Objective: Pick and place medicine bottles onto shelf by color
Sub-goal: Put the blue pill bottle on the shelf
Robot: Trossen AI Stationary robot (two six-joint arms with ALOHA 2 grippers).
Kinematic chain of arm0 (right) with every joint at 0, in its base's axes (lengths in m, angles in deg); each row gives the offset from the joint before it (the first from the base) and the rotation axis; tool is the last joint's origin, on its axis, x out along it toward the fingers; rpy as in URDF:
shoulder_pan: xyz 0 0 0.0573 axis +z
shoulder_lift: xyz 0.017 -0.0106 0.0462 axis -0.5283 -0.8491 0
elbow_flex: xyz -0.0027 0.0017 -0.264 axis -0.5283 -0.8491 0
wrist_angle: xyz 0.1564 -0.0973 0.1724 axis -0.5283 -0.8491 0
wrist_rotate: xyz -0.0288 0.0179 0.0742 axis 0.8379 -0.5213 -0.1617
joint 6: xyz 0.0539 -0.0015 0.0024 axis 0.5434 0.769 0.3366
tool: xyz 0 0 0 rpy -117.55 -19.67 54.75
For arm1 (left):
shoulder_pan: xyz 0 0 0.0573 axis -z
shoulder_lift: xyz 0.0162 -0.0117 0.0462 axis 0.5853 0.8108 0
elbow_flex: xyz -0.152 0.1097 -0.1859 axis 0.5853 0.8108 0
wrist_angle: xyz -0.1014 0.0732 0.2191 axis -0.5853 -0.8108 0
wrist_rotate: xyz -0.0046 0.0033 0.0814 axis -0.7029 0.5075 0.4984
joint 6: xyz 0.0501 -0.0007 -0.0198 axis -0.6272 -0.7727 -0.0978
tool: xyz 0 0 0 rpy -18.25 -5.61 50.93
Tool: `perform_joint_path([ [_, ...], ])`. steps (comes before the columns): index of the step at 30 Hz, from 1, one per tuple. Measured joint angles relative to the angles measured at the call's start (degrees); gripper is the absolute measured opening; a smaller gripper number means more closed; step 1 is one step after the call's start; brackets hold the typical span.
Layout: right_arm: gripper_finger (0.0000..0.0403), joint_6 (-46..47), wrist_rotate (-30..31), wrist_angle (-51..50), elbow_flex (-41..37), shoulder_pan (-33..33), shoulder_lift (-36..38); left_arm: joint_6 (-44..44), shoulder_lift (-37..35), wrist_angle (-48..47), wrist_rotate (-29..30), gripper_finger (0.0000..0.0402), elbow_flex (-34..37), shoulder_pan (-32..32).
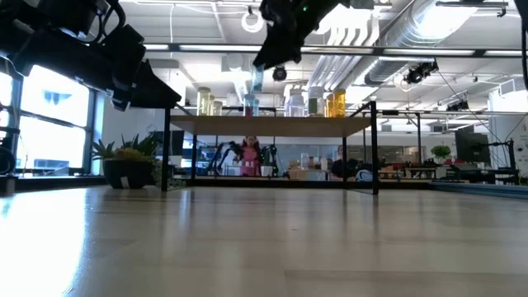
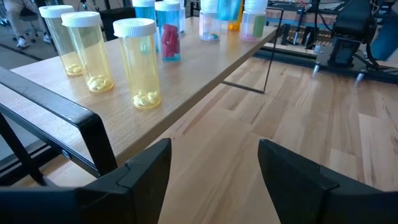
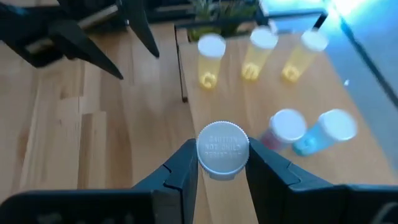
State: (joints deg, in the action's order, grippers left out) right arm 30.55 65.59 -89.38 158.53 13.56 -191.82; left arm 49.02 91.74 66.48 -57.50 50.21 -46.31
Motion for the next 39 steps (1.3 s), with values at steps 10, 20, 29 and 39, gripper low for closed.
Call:
perform_joint_path([
  [10, 0.0099, -2.15, 0.04, -0.87, 0.0, 0.0, 8.92, 0.03, 0.0, 0.14, 0.09, 0.0229, 0.0, 0.0],
  [20, 0.0099, -2.18, -0.08, -5.86, -0.07, 3.11, 8.3, 0.01, 0.0, 0.16, 0.09, 0.0229, 0.0, 0.0],
  [29, 0.0099, -3.34, -0.57, 1.26, -0.13, 3.52, 2.5, 0.01, 0.0, 0.16, 0.09, 0.0229, 0.0, 0.0],
  [39, 0.0099, 1.01, -0.58, 4.43, -0.13, 0.32, -2.51, 0.03, 0.0, 0.16, -0.33, 0.0229, -0.01, 0.02],
])
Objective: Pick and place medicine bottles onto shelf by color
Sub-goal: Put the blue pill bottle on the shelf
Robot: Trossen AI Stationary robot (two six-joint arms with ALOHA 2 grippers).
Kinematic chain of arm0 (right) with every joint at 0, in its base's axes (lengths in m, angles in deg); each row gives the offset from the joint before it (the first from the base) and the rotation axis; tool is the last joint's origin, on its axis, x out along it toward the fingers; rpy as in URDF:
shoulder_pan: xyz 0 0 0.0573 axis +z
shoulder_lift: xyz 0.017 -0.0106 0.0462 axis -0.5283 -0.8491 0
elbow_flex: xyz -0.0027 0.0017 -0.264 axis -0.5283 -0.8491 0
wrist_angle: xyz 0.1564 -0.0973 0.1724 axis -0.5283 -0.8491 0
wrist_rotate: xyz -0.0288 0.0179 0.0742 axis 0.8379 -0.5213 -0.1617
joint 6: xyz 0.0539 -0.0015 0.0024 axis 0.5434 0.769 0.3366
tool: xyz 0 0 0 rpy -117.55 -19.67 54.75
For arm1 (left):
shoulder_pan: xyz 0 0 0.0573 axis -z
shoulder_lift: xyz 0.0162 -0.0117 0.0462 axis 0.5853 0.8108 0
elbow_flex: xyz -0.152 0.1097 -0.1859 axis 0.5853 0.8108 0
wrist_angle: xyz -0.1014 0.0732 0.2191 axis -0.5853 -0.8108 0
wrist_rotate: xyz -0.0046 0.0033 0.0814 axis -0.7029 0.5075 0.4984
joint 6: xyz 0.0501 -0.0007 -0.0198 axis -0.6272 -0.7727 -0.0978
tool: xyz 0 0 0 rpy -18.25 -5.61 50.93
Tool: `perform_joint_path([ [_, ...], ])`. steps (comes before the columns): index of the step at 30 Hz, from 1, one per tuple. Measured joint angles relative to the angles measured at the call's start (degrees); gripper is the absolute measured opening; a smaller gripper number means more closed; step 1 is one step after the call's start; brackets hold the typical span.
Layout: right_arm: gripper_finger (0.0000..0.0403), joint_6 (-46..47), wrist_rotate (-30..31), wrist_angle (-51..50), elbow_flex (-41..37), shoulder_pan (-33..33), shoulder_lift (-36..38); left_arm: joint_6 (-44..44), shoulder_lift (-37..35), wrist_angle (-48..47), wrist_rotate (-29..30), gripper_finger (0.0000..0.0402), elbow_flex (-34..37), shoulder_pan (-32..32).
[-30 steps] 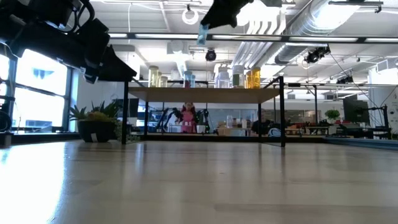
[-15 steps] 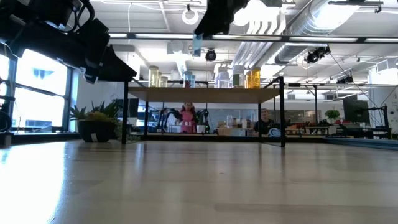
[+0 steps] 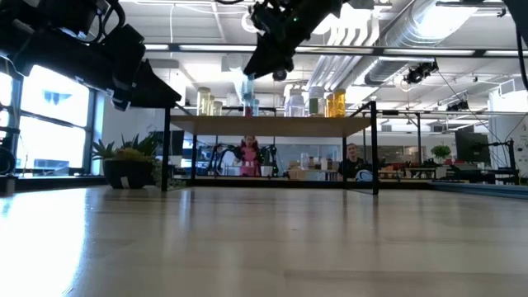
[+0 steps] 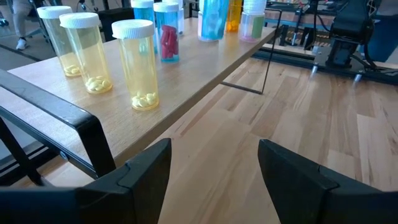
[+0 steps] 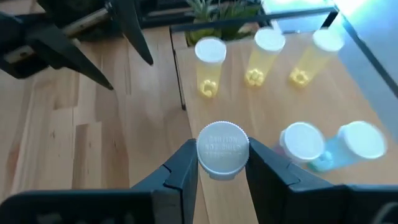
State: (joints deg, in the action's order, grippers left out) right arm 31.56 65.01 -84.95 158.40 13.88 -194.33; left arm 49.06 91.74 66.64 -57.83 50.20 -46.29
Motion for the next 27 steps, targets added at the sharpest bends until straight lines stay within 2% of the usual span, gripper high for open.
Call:
perform_joint_path([
  [10, 0.0099, 2.44, 1.6, 0.02, 0.0, 0.01, -3.87, -0.02, 0.0, -0.01, -0.01, 0.0229, -0.02, 0.01],
  [18, 0.0099, 1.36, 4.21, -0.83, 0.03, -0.02, -3.84, -0.02, 0.0, 0.0, -0.02, 0.0229, -0.02, -0.02],
  [27, 0.0108, 1.36, 4.42, -1.07, 0.07, -0.02, -3.82, -0.02, 0.0, 0.0, -0.02, 0.0229, -0.02, -0.02],
])
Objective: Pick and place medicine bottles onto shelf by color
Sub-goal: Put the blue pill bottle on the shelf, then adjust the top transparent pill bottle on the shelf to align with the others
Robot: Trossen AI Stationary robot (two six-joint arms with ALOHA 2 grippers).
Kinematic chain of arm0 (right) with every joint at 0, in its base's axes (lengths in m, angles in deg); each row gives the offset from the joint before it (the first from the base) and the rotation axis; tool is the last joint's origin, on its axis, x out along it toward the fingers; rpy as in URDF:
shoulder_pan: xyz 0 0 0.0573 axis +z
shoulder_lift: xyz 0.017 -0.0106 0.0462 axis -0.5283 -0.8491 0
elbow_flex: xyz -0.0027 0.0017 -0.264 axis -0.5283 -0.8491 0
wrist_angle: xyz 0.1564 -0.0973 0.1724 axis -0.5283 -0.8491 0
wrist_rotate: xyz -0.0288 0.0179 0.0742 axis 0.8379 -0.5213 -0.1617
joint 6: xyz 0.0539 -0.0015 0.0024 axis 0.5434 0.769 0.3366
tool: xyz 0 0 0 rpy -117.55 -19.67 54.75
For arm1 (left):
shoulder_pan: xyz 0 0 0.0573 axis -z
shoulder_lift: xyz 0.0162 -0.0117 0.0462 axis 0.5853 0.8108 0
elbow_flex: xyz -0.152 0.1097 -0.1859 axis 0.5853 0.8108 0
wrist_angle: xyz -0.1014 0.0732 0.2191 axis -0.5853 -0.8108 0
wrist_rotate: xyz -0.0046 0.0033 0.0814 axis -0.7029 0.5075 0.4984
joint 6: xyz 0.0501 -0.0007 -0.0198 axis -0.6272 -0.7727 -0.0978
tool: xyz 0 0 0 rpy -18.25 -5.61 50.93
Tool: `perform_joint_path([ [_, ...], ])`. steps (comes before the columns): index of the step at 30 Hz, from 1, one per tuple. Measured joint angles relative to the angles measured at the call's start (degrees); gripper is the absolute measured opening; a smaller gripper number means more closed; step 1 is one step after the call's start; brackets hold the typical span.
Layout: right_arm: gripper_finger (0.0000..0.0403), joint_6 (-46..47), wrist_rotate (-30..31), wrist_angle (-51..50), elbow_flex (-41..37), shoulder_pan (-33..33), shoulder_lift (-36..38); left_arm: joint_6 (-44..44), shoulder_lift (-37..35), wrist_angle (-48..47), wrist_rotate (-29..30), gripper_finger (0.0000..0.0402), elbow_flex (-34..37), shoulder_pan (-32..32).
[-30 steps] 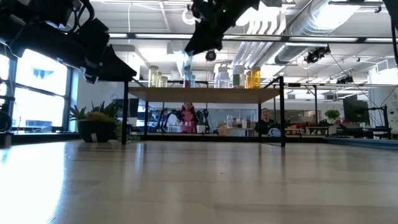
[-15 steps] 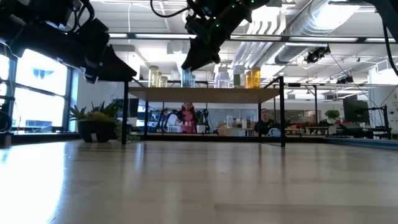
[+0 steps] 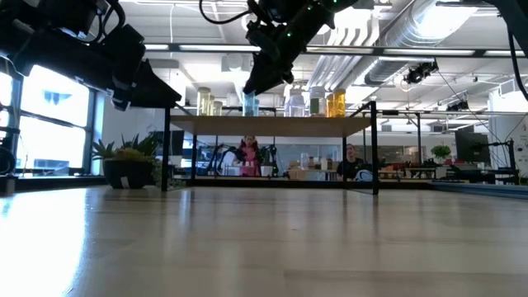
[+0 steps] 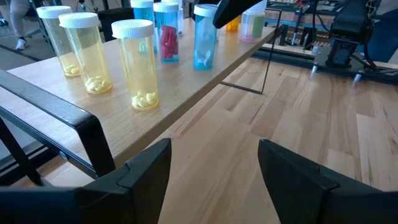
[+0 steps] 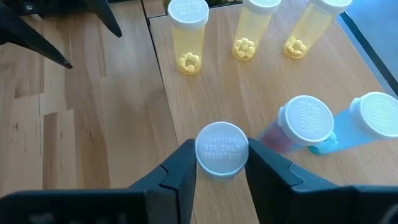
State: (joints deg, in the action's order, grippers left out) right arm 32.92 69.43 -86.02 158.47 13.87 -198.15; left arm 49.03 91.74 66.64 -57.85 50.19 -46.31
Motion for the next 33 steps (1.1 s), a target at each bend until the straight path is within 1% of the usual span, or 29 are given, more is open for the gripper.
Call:
perform_joint_path([
  [5, 0.0131, 0.01, 0.04, 0.45, 0.0, 0.0, 0.0, 0.0, 0.0, 0.0, 0.0, 0.0229, 0.0, 0.01],
  [9, 0.0142, 0.0, 1.29, 1.0, 0.0, 0.0, 0.0, 0.0, 0.0, 0.0, 0.0, 0.0229, 0.0, 0.0],
  [16, 0.0145, -0.01, 1.53, 1.01, 0.0, 0.0, 0.0, 0.0, 0.0, 0.0, 0.0, 0.0229, 0.0, 0.0],
  [21, 0.0145, -0.29, 0.55, 0.99, 0.0, 0.01, 0.95, 0.0, 0.0, 0.0, 0.0, 0.0229, 0.0, 0.01],
  [26, 0.0145, -0.41, 0.46, 0.09, 0.0, 0.0, 2.75, 0.04, 0.0, 0.0, 0.0, 0.0229, 0.0, 0.02],
  [33, 0.0145, -0.46, 0.42, -2.95, 0.0, 0.0, 7.46, 0.03, 0.0, -0.01, 0.0, 0.0229, 0.0, 0.01],
])
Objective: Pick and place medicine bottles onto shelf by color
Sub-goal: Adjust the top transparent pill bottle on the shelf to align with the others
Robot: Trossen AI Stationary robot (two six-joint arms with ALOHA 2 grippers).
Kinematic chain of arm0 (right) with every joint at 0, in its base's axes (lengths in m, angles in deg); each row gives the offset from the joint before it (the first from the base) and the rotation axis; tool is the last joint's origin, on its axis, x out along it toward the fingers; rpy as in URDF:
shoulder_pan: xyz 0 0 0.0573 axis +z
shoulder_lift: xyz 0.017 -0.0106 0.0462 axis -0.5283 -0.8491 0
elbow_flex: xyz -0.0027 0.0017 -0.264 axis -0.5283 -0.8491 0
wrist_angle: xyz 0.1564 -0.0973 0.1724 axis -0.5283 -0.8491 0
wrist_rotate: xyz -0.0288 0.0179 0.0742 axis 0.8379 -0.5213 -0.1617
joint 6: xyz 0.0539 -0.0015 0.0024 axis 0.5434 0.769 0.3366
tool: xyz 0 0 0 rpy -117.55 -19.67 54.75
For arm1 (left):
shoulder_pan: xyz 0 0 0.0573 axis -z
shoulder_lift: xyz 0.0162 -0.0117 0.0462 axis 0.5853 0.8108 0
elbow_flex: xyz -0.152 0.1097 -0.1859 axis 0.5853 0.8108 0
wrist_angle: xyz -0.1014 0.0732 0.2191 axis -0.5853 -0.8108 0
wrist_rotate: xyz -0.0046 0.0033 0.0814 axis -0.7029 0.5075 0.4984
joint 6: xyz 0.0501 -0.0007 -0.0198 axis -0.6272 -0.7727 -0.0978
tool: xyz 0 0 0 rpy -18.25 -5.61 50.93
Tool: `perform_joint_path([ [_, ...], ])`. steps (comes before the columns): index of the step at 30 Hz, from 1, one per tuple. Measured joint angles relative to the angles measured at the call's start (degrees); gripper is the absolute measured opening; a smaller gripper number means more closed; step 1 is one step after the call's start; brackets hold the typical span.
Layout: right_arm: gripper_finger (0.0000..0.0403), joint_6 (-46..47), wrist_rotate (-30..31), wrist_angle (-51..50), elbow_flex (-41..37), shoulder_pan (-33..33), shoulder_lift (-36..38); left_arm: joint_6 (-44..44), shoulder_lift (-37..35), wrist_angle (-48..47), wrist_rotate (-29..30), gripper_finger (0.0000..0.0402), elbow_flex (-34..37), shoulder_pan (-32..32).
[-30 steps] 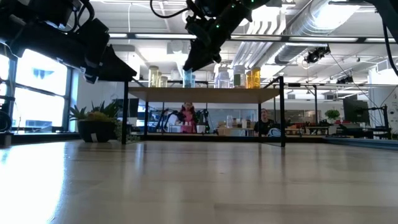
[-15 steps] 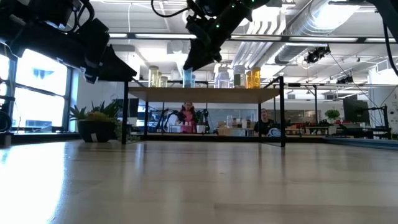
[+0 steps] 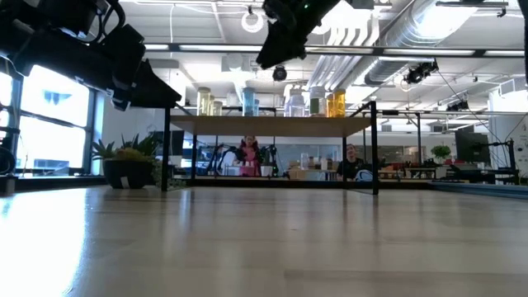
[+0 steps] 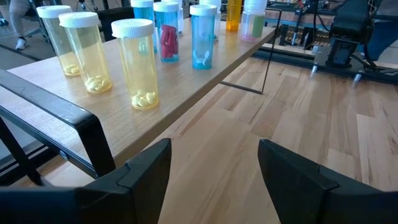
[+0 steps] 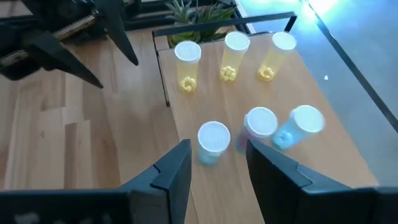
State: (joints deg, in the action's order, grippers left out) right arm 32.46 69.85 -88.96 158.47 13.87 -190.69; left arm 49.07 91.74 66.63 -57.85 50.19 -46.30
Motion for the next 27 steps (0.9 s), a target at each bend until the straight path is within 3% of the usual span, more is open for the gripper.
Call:
perform_joint_path([
  [14, 0.0147, -1.95, 4.16, -9.05, 0.0, 0.02, 10.87, -0.01, 0.0, 0.01, -0.1, 0.0229, 0.0, 0.0],
  [22, 0.02, -4.0, 10.92, -15.91, 0.0, -0.26, 18.67, 0.52, 0.0, 0.01, -0.09, 0.0229, 0.0, 0.0],
  [27, 0.0212, -5.99, 7.49, -19.51, 0.07, -2.59, 22.25, 0.6, 0.0, 0.01, -0.06, 0.0229, 0.0, 0.01],
])
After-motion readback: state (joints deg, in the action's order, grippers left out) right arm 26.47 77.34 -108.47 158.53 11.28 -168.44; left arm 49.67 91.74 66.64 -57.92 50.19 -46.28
